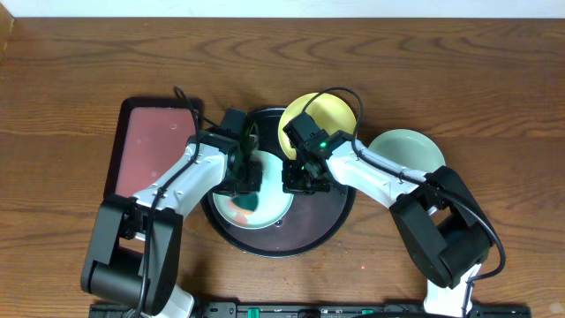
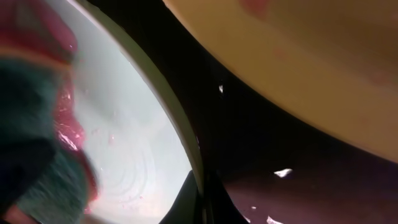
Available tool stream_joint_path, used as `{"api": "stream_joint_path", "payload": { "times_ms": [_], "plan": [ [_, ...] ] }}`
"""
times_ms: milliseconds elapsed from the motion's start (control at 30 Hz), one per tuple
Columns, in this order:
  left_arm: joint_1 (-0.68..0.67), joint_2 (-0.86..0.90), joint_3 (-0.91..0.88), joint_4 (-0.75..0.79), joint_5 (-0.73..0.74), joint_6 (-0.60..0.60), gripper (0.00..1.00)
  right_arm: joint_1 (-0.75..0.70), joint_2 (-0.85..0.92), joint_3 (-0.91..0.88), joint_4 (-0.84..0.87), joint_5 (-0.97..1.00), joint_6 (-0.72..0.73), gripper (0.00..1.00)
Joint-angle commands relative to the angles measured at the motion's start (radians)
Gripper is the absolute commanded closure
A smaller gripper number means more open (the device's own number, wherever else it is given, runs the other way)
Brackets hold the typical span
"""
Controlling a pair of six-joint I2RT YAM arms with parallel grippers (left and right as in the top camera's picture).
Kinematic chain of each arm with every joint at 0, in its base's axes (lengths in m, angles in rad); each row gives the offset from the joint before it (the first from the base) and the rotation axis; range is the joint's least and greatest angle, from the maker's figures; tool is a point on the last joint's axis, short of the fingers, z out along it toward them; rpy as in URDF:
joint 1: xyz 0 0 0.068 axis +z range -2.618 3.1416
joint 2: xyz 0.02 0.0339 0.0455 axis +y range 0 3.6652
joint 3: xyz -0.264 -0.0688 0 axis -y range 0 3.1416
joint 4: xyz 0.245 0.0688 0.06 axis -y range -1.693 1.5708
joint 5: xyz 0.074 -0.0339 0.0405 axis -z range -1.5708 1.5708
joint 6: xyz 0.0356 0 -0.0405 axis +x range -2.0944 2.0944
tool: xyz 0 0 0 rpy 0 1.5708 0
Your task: Clean dirty plates on tray and stack at the side
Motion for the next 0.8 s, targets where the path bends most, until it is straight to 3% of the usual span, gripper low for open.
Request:
{"api": "stream_joint_path", "payload": {
  "times_ms": [0,133,300,367,567,633,767],
  "plan": [
    [-0.013,0.013,-0.027,0.006,0.224,0.143,0.93,-0.009,0.016,0.011,-0.001,0.003,0.001,0.99],
    [0.009,0.013,-0.026,0.039,0.039,0.028,0.93,-0.009,0.016,0.011,-0.001,0.003,0.001,0.99],
    [0.026,0.013,-0.026,0.054,-0.341,-0.252,0.93,-0.009,0.016,0.011,-0.001,0.002,0.001,0.99],
    [0.026,0.013,-0.025,0.054,-0.397,-0.292,0.93,-0.009,0.016,0.011,-0.001,0.003,0.001,0.99],
    [0.017,0.013,-0.025,-0.011,-0.347,-0.278,0.93,-0.009,0.016,0.011,0.000,0.003,0.001,0.99],
    [0.016,0.013,-0.025,-0.031,-0.230,-0.186,0.93,-0.009,0.016,0.011,-0.001,0.003,0.001,0.99],
    [0.016,0.013,-0.025,-0.035,0.202,0.127,0.92,-0.009,0.016,0.011,0.000,0.003,0.001,0.99]
  ]
}}
